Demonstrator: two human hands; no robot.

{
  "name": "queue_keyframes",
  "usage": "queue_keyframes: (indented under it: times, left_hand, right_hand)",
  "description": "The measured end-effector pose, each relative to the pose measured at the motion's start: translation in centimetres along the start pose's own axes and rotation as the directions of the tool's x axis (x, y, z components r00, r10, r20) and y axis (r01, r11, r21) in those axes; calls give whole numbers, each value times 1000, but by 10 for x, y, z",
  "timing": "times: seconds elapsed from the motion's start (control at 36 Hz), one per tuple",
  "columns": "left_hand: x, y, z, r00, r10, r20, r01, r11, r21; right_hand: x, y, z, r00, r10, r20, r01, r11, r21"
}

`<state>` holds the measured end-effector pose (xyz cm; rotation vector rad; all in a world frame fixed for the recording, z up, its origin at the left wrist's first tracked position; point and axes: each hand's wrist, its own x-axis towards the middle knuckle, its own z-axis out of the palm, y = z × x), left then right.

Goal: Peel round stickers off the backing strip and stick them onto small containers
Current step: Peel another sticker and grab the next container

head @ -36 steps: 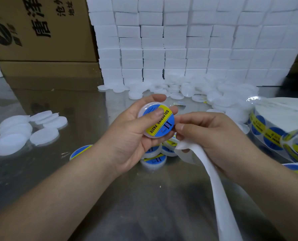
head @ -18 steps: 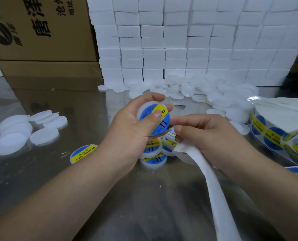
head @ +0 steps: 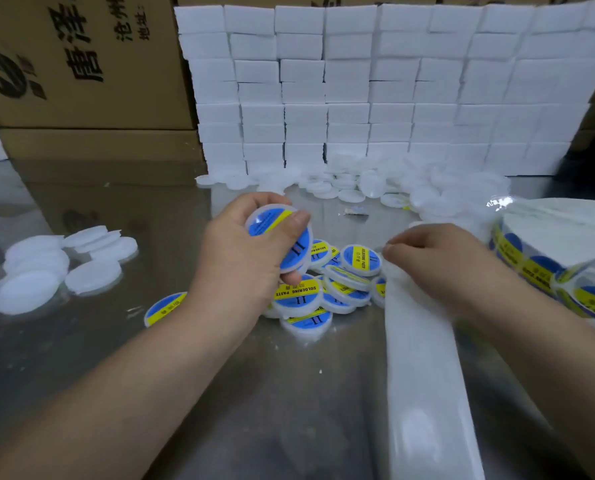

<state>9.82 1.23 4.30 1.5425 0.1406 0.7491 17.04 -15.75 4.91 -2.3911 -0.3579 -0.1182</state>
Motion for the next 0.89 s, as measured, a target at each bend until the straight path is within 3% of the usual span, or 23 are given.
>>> queue_keyframes:
  times: [0.14,0.28,0.39,0.44,0.53,0.61,0.67,0.72,0.83,0.89]
  left_hand:
    - [6,-2,-2,988,142,-57,-130,976,175]
    - [21,-13,5,997,55,-52,-37,957,289]
    - [36,-22,18,999,2,32,-16,902,432]
    - [46,-25,26,991,-63,119,-16,825,565]
    - [61,-31,37,969,-172,177,-50,566,823]
    - [70,-34,43,964,-192,185,-105,365,925]
    - [68,-32,43,968,-173,184,-123,313,942]
    - [63,-26,41,978,-108,179,-132,342,930]
    - [39,5,28,982,114,150,-186,708,682]
    - [14,21,18,961,271,54,-263,839,477]
  right_hand:
    - [5,5,-7,999,34,41,-19,947,-320]
    - [1,11,-16,997,52,57,-16,859,-513]
    - [-7,16,-22,997,0,79,49,790,-612]
    - [-12,19,-27,996,3,89,56,762,-645]
    - [-18,24,-35,996,-3,90,63,732,-678]
    - [-20,30,-45,998,0,64,44,720,-692]
    - [-21,34,-50,999,23,46,16,705,-709]
    - [-21,38,-54,999,36,8,-20,711,-703]
    - [-27,38,-56,984,-103,-148,-18,762,-647]
    - [-36,34,-57,934,-214,-286,39,856,-515]
